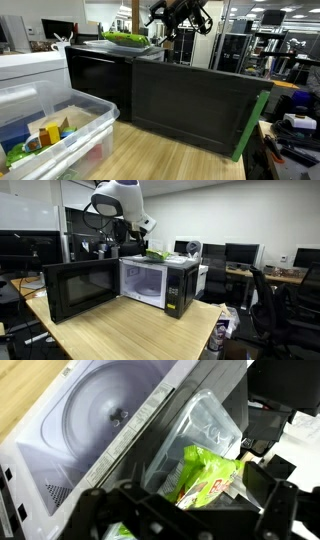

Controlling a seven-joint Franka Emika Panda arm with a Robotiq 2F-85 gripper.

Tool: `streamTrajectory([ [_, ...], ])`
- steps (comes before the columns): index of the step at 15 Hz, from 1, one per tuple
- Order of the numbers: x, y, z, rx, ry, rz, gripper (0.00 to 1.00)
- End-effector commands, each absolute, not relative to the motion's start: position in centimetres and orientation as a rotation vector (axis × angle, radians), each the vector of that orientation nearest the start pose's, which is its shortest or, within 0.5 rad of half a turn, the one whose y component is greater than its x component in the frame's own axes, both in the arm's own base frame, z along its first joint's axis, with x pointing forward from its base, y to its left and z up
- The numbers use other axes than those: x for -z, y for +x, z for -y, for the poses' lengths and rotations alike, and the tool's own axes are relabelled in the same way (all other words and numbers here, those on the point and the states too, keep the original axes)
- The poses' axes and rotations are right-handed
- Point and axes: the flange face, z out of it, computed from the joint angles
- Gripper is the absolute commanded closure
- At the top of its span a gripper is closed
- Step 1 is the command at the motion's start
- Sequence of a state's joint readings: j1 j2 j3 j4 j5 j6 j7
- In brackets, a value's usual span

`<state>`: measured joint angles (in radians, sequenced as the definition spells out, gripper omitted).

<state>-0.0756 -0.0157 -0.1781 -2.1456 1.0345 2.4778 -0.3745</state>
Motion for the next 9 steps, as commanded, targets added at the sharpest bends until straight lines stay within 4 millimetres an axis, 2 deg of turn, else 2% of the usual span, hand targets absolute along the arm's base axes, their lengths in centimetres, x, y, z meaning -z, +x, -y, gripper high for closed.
streamTrajectory([
  [1,-44.5,54.9,14.9,0.697,-2.296,-0.736,0.0],
  [4,-44.9,54.5,15.0,0.703,-2.289,-0.734,0.0],
  [9,-45.7,54.2,16.9,0.742,-2.271,-0.774,0.0],
])
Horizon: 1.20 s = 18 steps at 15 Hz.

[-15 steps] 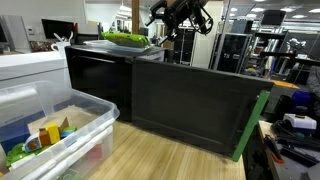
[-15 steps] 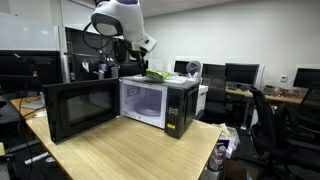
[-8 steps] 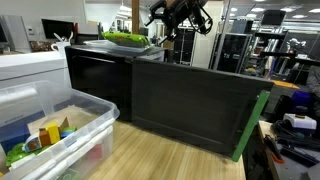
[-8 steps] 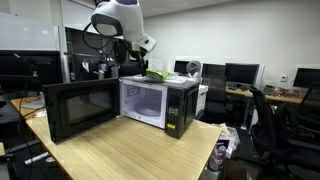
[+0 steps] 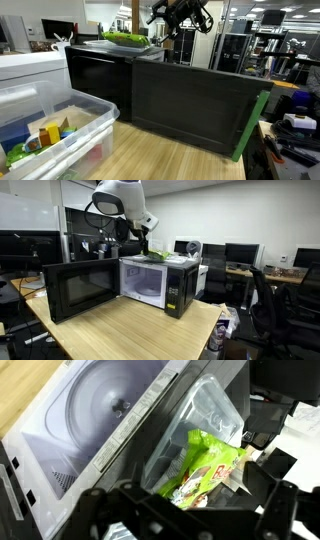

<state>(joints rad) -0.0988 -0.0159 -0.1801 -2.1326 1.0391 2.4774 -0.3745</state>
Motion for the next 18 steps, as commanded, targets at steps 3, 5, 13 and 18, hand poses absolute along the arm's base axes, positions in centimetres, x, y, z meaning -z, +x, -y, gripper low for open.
streamTrajectory([
  [3,-46.12,54.03,17.52,0.755,-2.265,-0.78,0.0],
  [5,-46.26,53.97,17.63,0.758,-2.26,-0.781,0.0],
  [13,-46.69,53.56,18.19,0.77,-2.245,-0.791,0.0],
  [18,-46.63,53.4,18.29,0.766,-2.245,-0.794,0.0],
])
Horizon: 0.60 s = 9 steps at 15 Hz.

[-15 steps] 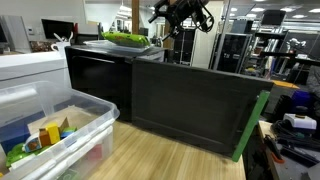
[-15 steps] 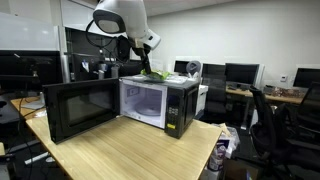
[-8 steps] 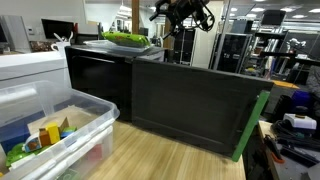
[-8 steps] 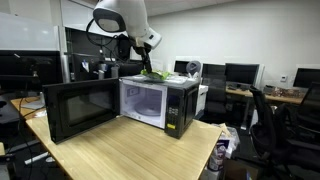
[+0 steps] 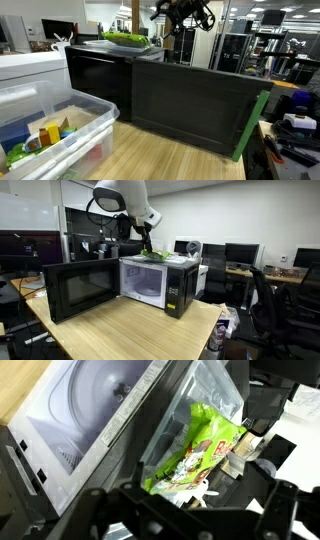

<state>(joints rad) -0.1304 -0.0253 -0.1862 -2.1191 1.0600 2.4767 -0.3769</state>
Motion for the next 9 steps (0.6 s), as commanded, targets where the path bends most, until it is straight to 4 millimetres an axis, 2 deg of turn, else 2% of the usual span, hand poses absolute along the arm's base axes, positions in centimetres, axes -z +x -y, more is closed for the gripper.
streamTrajectory([
  [1,-46.63,53.36,18.25,0.766,-2.246,-0.792,0.0],
  [9,-46.27,53.27,18.06,0.745,-2.244,-0.787,0.0],
])
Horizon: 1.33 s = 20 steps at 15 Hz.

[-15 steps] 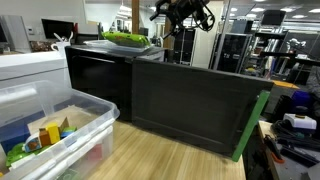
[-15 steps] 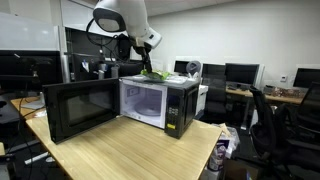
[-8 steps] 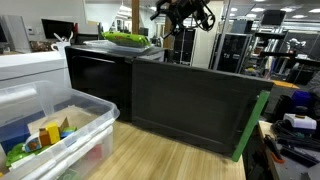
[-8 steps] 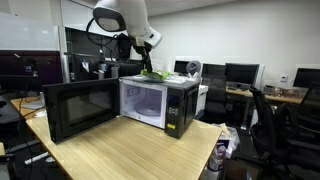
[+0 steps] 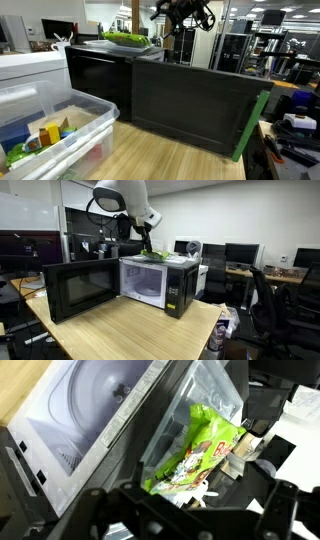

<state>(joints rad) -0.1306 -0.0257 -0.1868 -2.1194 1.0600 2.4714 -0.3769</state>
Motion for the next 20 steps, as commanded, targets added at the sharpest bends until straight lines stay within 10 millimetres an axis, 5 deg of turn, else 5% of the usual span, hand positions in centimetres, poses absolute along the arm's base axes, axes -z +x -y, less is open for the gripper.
streamTrajectory([
  [1,-46.0,53.2,18.0,0.736,-2.246,-0.785,0.0],
  [8,-44.0,52.5,16.2,0.596,-2.249,-0.72,0.0],
  [16,-45.9,52.3,19.4,0.55,-2.257,-0.699,0.0],
  [20,-45.7,50.1,20.1,0.384,-2.298,-0.585,0.0],
])
